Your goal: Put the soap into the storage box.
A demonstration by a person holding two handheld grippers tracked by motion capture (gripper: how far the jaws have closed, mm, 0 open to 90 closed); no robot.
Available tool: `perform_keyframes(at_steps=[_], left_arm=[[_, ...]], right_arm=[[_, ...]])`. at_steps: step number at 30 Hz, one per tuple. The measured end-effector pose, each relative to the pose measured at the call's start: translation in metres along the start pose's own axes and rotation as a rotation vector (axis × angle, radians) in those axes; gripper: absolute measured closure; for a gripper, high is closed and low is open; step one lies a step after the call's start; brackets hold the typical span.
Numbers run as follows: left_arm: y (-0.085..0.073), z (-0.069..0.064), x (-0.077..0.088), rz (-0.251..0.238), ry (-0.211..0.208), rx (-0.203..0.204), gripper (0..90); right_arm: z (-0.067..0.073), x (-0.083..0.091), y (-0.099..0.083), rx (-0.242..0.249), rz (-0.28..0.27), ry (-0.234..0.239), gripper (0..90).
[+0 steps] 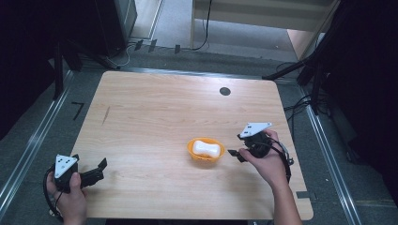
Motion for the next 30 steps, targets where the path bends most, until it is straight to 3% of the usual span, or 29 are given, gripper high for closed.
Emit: perform_keyframes(at_steps=[21,30], left_arm=[[0.0,0.0,0.0,-0.001,-0.001,0.0,0.0],[0.0,0.0,0.0,-0.001,-0.002,0.0,0.0]], right_arm=[[-0.009,0.002,-0.05,-0.113,-0.03,-0.014,29.5],[-0.012,0.005,-0.068,-0.187,-0.056,-0.035,16.0]])
Point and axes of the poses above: each handheld gripper's, and its own axes: x roughly backward along the jaws, y roughly out of its top, z roughly to its left, the point moved 6 cm from there along -x, roughly forward along the jaws, and after that the axes turned 12 degrees about z, right-handed, at the moved point
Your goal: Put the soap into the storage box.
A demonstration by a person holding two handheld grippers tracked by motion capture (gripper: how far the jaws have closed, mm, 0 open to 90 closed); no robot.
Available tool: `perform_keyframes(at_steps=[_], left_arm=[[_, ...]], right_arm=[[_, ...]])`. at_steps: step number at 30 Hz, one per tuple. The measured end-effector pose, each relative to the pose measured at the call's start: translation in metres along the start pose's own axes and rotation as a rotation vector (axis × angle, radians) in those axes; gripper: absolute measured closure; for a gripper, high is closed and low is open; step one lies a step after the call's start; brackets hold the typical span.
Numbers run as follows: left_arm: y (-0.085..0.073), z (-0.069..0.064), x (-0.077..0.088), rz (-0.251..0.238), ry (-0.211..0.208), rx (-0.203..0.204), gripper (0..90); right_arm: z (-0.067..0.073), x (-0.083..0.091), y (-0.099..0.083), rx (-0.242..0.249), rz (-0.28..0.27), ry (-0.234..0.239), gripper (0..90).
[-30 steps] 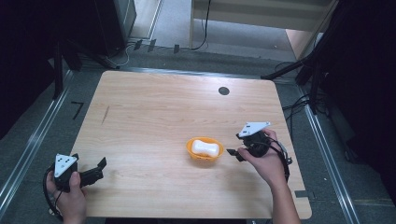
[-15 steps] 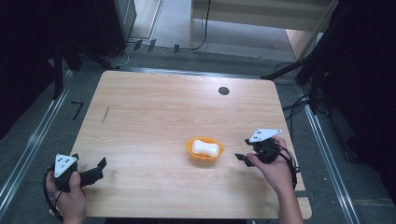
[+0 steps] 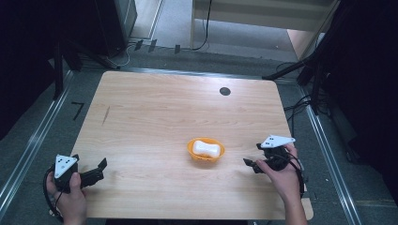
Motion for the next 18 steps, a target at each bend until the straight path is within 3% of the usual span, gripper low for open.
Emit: perform_keyframes(at_steps=[5,18], left_arm=[[0.0,0.0,0.0,0.0,0.0,0.001,0.0],[0.0,0.0,0.0,0.001,0.001,0.0,0.0]], right_arm=[[-0.004,0.003,-0.009,-0.04,-0.022,-0.018,11.9],[-0.01,0.011,-0.039,-0.129,-0.069,-0.006,9.4]])
Point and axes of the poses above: each handheld gripper's, and its own axes: x roughly backward along the jaws, y roughly out of its top, z roughly to its left, the point moved 6 cm from there along -x, roughly forward along the jaws, and after that the axes turned 12 degrees about z, right-handed, at the moved point
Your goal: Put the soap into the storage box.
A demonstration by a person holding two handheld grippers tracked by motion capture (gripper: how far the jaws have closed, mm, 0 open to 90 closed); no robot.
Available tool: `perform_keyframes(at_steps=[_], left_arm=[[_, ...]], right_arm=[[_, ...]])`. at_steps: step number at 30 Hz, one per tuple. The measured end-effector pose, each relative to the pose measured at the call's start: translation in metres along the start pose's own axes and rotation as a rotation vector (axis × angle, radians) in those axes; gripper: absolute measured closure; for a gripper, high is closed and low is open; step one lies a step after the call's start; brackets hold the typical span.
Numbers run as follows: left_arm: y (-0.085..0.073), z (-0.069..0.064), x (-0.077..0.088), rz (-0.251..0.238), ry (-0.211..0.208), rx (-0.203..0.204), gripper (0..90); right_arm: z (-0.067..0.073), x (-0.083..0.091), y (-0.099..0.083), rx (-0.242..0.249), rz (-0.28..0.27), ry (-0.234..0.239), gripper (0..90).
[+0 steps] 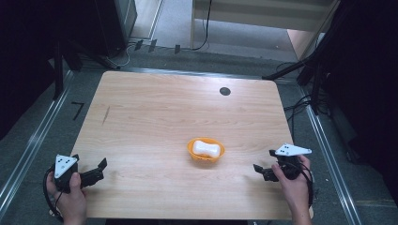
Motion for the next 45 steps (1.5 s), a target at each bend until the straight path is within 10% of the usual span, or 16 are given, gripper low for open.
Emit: perform_keyframes(at_steps=[45], left_arm=[[0.0,-0.001,0.0,-0.003,0.001,-0.004,0.0]], right_arm=[[-0.025,0.034,-0.092,-0.192,-0.097,-0.067,10.9]])
Point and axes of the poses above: each handheld gripper's, and its own axes: x roughly backward along the jaws, y roughly out of its top, z roughly to its left, the point moved 6 cm from there along -x, roughly forward along the jaws, and after that the axes turned 12 degrees about z, right-handed, at the moved point
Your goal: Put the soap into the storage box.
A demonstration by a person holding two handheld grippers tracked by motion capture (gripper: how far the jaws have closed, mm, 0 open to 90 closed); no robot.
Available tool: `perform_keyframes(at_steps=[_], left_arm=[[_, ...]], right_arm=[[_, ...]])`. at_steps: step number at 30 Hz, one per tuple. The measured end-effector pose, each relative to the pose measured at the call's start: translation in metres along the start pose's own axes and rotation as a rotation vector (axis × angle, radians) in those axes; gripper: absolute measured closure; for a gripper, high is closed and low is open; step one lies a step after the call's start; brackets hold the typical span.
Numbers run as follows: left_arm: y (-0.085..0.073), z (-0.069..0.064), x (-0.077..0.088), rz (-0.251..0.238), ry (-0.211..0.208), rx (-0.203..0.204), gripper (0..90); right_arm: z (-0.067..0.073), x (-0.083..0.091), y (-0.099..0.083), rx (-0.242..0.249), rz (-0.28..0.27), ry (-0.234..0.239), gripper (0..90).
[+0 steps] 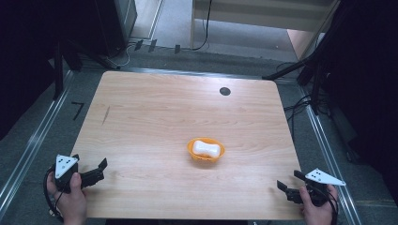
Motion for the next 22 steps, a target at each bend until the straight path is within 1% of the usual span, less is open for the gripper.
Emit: perform_keyframes(at_steps=[3,7,10,14,16,18,22], left_arm=[[0.0,0.0,0.0,0.001,0.0,-0.003,0.0],[0.0,0.0,0.0,0.0,0.002,-0.008,0.0],[0.0,-0.001,0.0,0.003,0.006,-0.013,0.0],[0.0,-0.001,0.0,0.002,0.007,-0.016,0.0],[0.0,-0.001,0.0,0.0,0.005,-0.018,0.0],[0.0,-0.002,0.0,0.002,0.012,-0.022,0.0],[0.0,-0.002,0.0,0.0,0.016,-0.028,0.0]], right_arm=[[-0.001,0.002,-0.003,0.002,-0.007,-0.002,10.9],[-0.001,0.004,-0.005,-0.009,-0.024,0.006,10.9],[-0.001,0.004,-0.007,-0.013,-0.034,0.002,11.5],[0.0,0.005,-0.01,-0.003,-0.048,-0.004,11.7],[0.001,0.004,-0.011,0.002,-0.044,-0.006,11.7],[0.0,0.003,-0.012,0.01,-0.037,-0.008,11.7],[0.001,0.004,-0.013,0.013,-0.048,-0.002,11.9]])
Point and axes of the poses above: each handheld gripper's, and its own axes: x roughly backward along the jaws, y roughly out of its top, z roughly to its left, the point moved 6 cm from there along -x, roughly forward along the jaws, and after that the axes turned 12 degrees about z, right-handed, at the moved point
